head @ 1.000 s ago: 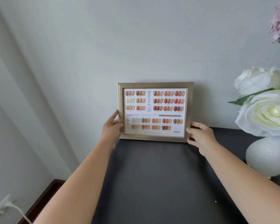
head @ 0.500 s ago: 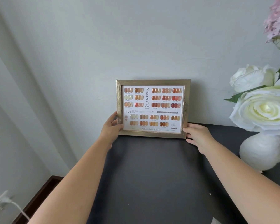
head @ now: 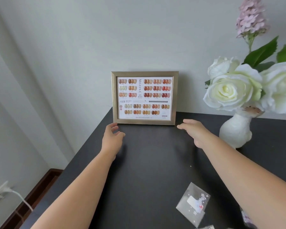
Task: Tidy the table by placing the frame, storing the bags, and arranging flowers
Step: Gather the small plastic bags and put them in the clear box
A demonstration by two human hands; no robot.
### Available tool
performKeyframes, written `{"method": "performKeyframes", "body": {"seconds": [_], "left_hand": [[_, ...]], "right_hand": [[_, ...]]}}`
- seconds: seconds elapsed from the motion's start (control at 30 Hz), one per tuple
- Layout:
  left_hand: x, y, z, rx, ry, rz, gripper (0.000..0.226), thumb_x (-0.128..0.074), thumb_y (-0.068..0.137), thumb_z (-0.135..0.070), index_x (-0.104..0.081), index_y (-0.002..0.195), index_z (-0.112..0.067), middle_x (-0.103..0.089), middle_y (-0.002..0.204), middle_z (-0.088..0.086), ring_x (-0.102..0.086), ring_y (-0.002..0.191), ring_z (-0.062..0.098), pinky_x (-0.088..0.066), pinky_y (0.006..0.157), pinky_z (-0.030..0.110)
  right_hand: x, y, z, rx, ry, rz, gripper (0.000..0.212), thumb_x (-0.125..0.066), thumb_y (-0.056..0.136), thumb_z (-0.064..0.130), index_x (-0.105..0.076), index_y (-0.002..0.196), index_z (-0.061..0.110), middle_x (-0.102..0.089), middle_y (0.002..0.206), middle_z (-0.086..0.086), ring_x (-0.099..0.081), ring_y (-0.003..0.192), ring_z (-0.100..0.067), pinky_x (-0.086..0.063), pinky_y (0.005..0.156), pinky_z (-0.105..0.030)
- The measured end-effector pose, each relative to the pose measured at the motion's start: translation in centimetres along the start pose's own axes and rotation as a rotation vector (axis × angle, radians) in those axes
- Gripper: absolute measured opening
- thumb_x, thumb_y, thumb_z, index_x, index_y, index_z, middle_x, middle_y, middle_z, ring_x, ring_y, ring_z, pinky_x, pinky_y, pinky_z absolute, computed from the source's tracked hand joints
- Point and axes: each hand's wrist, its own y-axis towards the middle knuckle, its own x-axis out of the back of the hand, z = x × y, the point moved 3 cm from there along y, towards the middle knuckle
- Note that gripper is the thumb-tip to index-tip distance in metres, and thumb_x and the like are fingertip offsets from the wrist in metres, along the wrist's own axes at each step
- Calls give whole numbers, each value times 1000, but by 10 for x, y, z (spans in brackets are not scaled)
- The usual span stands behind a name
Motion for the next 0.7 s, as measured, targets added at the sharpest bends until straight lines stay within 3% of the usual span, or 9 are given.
{"method": "performKeyframes", "body": {"seconds": [0.1,0.2,0.3,0.37,0.47,0.57,0.7], "left_hand": [[-19,-42,-3,-82,39,120,41,-63,84,-17,-53,117,-38,-61,112,-19,-57,98,-5,-44,77,18],[-37,-82,-6,-144,112,255,30,-64,85,-17,-60,101,-42,-67,102,-16,-62,95,1,-45,82,17],[-51,-113,-10,-236,259,395,23,-64,87,-19,-64,100,-38,-68,102,-15,-61,97,1,-45,82,15],[-60,-132,-14,-305,352,467,19,-64,88,-21,-65,102,-33,-66,106,-12,-61,102,4,-46,90,20],[-72,-159,-19,-394,492,533,15,-65,90,-30,-69,104,-25,-57,115,-8,-50,115,13,-36,97,22],[-82,-186,-20,-423,653,567,39,-62,86,-54,-63,110,-23,-46,119,-8,-37,117,16,-30,97,24],[-89,-215,-27,-439,822,563,70,-54,73,-79,-53,111,-20,-44,117,-8,-36,113,17,-37,96,30]], "right_hand": [[11,-20,-10,17,-119,49,66,-74,78,25,-46,138,29,-50,141,-1,-46,123,-21,-26,105,-40],[23,-39,-20,42,-216,127,60,-73,79,29,-50,134,31,-49,140,2,-45,115,-18,-27,102,-35],[39,-59,-29,56,-320,217,44,-73,80,33,-58,122,35,-53,132,6,-43,126,-17,-24,110,-35],[51,-72,-33,61,-370,272,37,-73,80,34,-61,115,37,-57,122,10,-43,126,-15,-25,104,-31],[73,-93,-39,60,-446,325,40,-72,81,37,-60,119,37,-56,127,8,-43,126,-14,-25,100,-28],[98,-116,-48,56,-521,343,46,-72,81,39,-57,124,36,-53,133,6,-44,127,-15,-27,99,-29],[123,-152,-57,83,-626,321,51,-74,78,42,-54,125,41,-48,138,7,-46,124,-11,-33,98,-30]]}}
